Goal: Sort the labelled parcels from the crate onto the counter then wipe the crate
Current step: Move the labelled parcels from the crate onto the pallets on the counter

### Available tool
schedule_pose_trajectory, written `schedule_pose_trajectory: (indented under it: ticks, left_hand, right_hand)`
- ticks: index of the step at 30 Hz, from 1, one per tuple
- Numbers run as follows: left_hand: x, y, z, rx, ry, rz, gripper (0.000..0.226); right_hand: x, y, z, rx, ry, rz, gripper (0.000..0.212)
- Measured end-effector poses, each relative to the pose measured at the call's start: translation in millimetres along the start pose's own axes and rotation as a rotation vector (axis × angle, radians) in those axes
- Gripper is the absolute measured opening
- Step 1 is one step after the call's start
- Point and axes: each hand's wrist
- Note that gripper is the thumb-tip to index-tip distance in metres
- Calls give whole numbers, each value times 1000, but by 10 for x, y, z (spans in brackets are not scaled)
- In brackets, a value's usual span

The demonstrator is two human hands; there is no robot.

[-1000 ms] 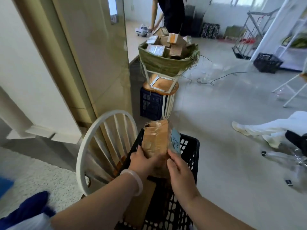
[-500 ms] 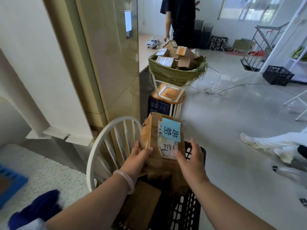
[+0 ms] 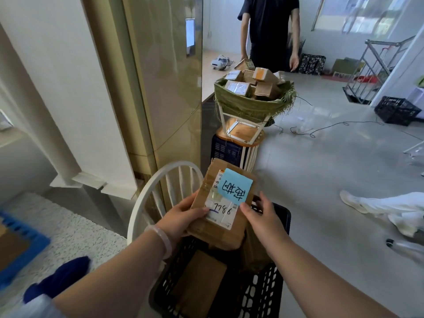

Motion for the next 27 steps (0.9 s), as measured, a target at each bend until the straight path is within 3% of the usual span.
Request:
schedule_pose_trajectory:
  ticks: [4,7,11,12,15,18,20,22,27]
  left_hand:
    - [-67,-203,38,176,-80,-138,72]
    - [-154,-250,57,276,-91,-274,54]
    - [-255,-290,11,407,-116,-304,61]
    - [-276,-305,-10,430,-123,-314,61]
    - [-317,-344,-52,444,-120,-342,62]
    - [-320,-348,-79,314,-91,-311,80]
    - [-299,-315,-73,48,-21,-225,97]
    - [-231,-242,-48,-135,39,-79,98]
    - [-61,162,15,-181,-4,113,100]
  right_hand:
    - [78,-181,-151,14,-46,98,79]
    - [128,-288,-260,199,-45,209,76]
    - [106,-360,-367,394,96,138,93]
    - [88,-365,-374,423,138,87,90]
    - [48,-344,-355,489,227,-15,45]
    - [-10,-338,-361,464,254,-75,34]
    - [-29,-335,-380,412,255,-140,33]
    - [-46,-316,-411,328,253,-222,32]
    - [-62,-119,-427,160,293,-373,37]
Point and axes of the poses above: each hand's wrist, its own z-axis away from the middle knuckle, its own y-axis out of the palm, x = y × z
